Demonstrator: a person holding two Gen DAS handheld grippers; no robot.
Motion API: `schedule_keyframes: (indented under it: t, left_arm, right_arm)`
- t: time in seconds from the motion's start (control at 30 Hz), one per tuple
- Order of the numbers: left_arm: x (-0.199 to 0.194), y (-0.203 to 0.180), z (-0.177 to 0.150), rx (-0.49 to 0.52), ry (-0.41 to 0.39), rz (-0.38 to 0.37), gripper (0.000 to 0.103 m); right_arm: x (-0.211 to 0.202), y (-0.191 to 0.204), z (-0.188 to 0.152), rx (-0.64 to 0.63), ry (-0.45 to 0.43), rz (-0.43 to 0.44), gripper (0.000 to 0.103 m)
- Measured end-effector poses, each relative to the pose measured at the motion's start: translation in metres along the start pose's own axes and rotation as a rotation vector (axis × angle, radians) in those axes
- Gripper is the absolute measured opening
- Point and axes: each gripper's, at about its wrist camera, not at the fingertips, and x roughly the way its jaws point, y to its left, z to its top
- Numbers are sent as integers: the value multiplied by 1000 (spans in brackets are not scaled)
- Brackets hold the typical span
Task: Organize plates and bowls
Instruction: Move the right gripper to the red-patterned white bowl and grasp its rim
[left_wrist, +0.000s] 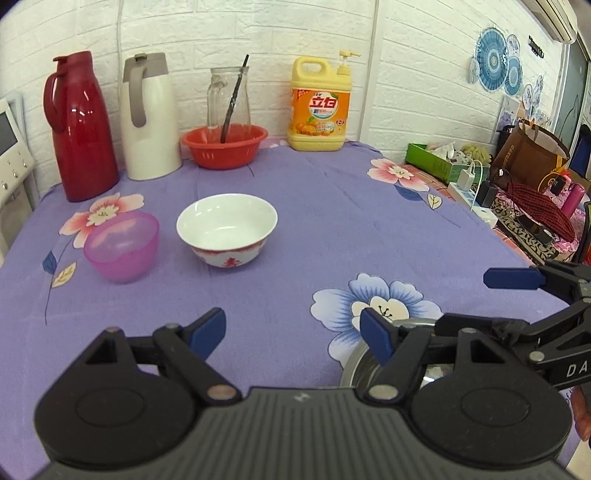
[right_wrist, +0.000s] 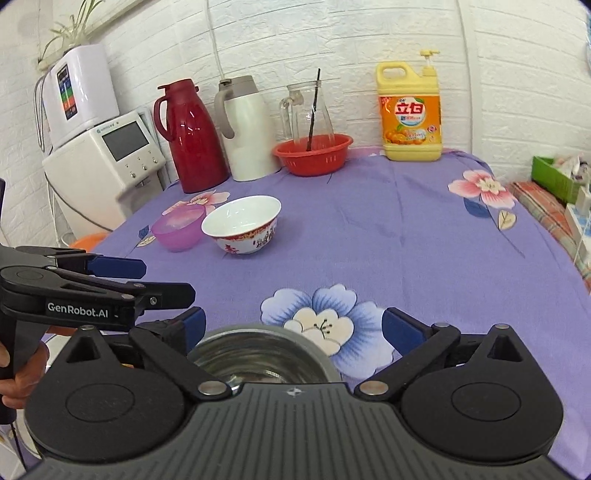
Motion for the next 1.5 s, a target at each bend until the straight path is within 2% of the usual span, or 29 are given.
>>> schedule_keyframes:
  t: [0.33, 0.63, 0.77, 0.93, 1.07, 1.17, 1.27, 1.33, 1.5]
  left_arm:
    - [28, 29, 17, -46, 17, 9, 73]
    - [62, 85, 40, -281, 25, 44, 73]
    - [75, 101, 46, -355, 19, 65, 73]
    - [88, 116, 46, -433, 38, 85, 73]
    - [86, 125, 48, -430, 76, 117, 73]
    - [80, 133, 52, -461, 67, 131, 73]
    - [83, 138, 56, -549, 63, 94, 73]
    - [91, 135, 59, -586, 70, 76, 73]
    - [112, 129, 64, -666, 87, 95, 73]
  right_arm:
    - [42, 3, 53, -142, 18, -36, 103]
    - [122, 7, 86, -240, 116, -6, 103]
    - [143, 9, 91, -256, 132, 14, 103]
    - [161, 13, 104, -294, 122, 66, 103]
    - [179, 16, 114, -352, 109, 94, 103]
    - [190, 13, 121, -350, 114, 133, 103]
    - [195, 7, 122, -296, 93, 171, 103]
    - [201, 6, 119, -280, 124, 188, 103]
    - [210, 6, 112, -274, 143, 171, 103]
